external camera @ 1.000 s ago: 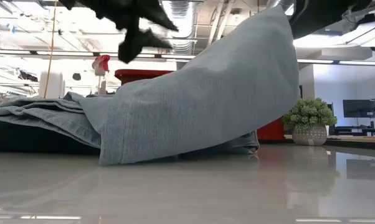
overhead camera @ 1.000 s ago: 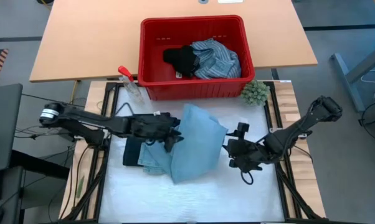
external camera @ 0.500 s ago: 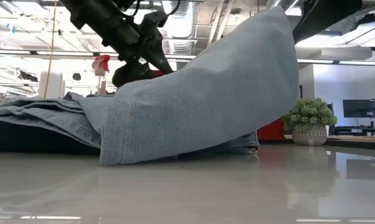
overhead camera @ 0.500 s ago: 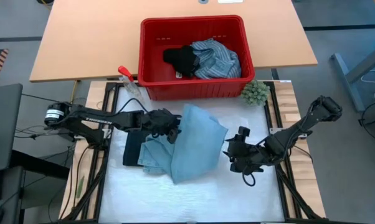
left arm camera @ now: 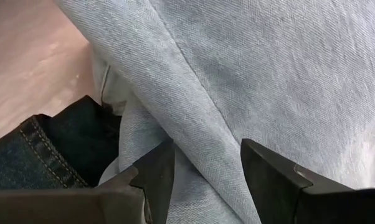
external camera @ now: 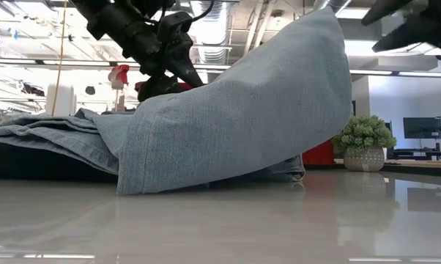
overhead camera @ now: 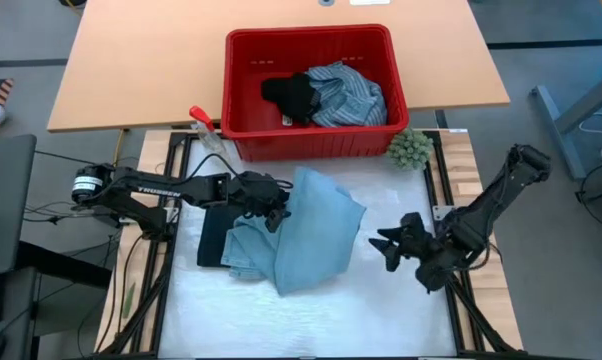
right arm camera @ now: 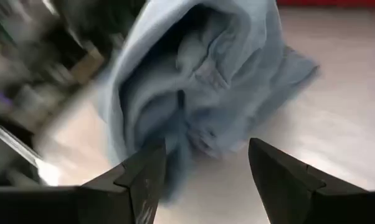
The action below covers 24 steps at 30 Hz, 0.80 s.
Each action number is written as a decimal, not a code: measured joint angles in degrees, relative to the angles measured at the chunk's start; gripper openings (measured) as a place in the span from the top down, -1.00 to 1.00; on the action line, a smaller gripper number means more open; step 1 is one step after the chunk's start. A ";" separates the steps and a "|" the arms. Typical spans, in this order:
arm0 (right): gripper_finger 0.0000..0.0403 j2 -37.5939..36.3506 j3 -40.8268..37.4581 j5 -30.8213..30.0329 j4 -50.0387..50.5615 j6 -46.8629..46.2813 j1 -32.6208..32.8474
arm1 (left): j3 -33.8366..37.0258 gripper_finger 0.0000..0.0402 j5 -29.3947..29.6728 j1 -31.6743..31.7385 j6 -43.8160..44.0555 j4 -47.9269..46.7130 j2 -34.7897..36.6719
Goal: Fold Laundry from Bin
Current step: Fold the light blue pants
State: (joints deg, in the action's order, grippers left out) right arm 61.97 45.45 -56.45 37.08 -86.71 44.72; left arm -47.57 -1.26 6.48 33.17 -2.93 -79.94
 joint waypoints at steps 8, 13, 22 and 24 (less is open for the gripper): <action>-0.27 -4.12 -15.63 -6.76 -39.74 15.35 1.69 | 0.00 0.15 -1.11 0.00 -0.13 0.38 0.00; -0.27 -1.93 -20.63 -2.88 -60.96 29.76 -2.45 | 0.00 0.15 -1.18 0.00 0.51 0.40 0.00; -0.27 1.17 -22.45 10.26 -74.19 41.15 -8.50 | 0.00 0.15 -1.46 -0.35 1.40 -0.32 0.00; -0.27 2.03 -22.45 10.30 -73.83 41.19 -8.47 | 0.00 0.15 -1.46 -0.55 1.40 -0.59 0.01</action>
State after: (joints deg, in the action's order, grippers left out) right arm 64.01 23.00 -46.15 -36.75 -45.52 36.25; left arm -47.57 -2.72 5.93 34.57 -3.52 -79.94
